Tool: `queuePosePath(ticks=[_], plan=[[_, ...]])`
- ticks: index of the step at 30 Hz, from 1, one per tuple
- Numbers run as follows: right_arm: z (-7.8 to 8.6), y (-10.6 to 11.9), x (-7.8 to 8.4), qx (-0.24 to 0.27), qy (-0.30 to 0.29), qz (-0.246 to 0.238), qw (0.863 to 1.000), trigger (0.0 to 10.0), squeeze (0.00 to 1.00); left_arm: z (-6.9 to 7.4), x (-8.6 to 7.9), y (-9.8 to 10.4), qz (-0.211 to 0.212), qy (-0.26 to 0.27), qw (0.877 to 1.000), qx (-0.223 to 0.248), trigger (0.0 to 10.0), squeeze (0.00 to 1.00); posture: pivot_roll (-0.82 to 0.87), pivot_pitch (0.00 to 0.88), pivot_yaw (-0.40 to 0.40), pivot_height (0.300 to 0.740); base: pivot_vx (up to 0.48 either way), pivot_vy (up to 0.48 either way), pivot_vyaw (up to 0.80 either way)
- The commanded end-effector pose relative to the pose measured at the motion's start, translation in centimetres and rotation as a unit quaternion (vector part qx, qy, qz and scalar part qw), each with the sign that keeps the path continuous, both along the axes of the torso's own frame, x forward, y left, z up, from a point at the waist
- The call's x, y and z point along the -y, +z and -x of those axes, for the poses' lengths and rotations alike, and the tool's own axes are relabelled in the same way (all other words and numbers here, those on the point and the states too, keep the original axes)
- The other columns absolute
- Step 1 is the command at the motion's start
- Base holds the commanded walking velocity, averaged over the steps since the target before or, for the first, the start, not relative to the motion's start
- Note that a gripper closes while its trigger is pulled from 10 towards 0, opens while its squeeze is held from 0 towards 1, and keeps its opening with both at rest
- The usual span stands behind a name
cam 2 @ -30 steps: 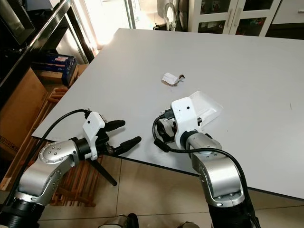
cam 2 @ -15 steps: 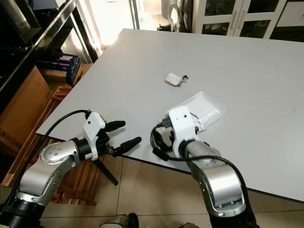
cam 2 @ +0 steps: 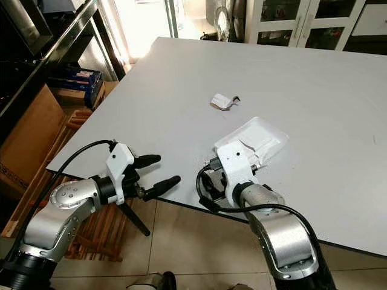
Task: Picking trash to rubbish bin
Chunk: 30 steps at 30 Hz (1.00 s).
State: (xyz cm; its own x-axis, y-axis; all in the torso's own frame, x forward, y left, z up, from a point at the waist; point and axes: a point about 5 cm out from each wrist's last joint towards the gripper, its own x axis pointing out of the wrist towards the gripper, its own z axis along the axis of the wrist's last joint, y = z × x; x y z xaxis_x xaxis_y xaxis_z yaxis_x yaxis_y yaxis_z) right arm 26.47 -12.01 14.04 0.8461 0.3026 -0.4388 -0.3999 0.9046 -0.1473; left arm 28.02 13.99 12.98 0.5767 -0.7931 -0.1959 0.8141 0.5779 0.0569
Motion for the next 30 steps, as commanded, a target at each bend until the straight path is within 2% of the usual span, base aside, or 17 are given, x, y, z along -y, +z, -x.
queuePosePath(ticks=[1,23,30], plan=[[0.0,-0.7,0.3,-0.015,-0.006,0.008,1.0,10.0,0.0,0.0,-0.1,0.1,-0.009,-0.008,1.0,0.003,10.0,0.0,0.0,0.118,0.09,0.74,0.0,0.0,0.0],[-1.7,2.0,1.2,0.056,-0.002,0.02,0.998,10.0,0.0,-0.2,-0.2,0.1,-0.012,-0.014,1.0,0.002,10.0,0.0,0.0,0.112,0.094,0.74,0.0,0.0,0.0],[-1.9,1.2,1.9,0.049,-0.006,0.032,0.998,10.0,0.0,-0.1,-0.1,-0.1,-0.011,-0.014,1.0,0.0,10.0,0.0,0.0,0.113,0.089,0.74,0.0,0.0,0.0]])
